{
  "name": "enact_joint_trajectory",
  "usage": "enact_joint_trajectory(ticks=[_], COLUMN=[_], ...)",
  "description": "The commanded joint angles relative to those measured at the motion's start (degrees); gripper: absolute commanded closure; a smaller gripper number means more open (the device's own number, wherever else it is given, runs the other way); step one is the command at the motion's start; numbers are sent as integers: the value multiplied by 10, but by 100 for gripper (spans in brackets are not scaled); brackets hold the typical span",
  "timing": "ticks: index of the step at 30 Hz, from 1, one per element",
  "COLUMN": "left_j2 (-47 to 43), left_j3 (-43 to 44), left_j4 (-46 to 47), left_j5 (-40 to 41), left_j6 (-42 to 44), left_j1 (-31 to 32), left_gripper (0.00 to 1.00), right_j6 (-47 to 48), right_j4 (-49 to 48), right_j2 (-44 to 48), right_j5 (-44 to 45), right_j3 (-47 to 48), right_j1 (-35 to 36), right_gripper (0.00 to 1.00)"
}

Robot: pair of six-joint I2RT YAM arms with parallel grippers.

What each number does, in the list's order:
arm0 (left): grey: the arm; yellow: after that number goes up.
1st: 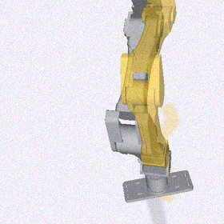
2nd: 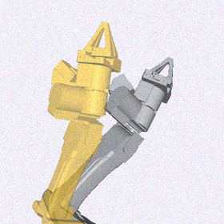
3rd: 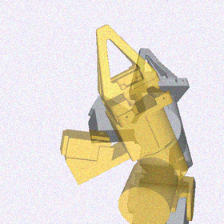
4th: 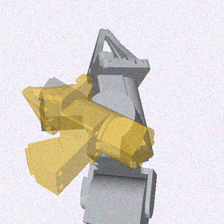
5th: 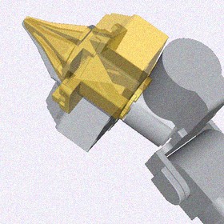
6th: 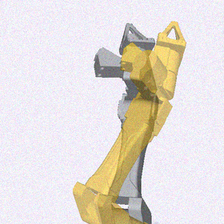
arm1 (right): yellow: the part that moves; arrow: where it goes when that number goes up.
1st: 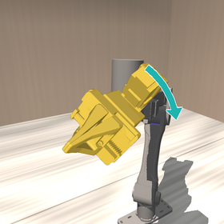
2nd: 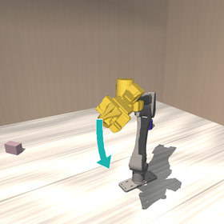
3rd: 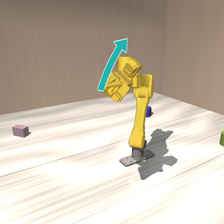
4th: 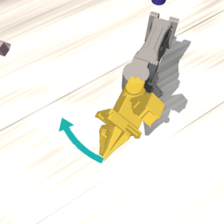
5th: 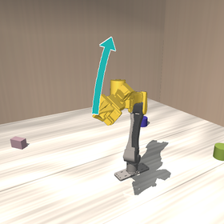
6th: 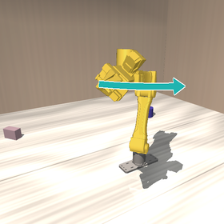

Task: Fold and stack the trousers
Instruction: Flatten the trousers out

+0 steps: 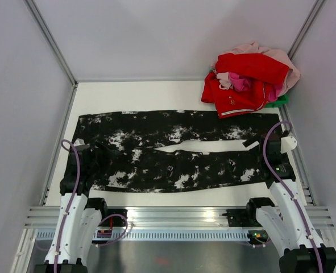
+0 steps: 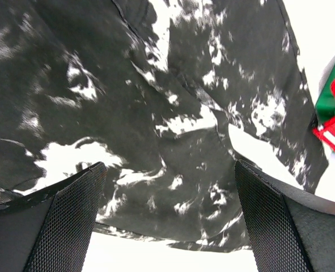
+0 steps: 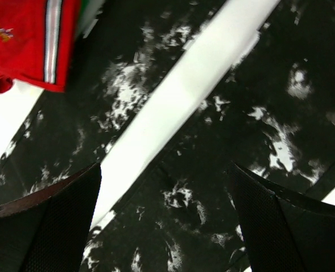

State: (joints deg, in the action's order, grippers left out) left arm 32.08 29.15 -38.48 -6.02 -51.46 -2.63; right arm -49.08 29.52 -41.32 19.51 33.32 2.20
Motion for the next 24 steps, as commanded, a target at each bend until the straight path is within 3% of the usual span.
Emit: enact_joint_trajectory(ticks=[1,10,16,24], left_j2=[-10,3,10,56], left_j3=[-2,7,-27,-17], left_j4=[23,-2,37,52], left_j5=[22,101,47,26], left_j6=[-22,-42,-61,-49], left_j1=[18,73,76,76], left_gripper=[0,0,0,0], right_j6=[-65,-95,-98,-131], right_j4=[2,67,78,26], right_j2=[-5,-9,-3,-94], right_j5=[45,103,92,32], right_j3=[-9,10,-1,-26], right_j1=[1,0,-10,-36], right_gripper=[2,2,2,2])
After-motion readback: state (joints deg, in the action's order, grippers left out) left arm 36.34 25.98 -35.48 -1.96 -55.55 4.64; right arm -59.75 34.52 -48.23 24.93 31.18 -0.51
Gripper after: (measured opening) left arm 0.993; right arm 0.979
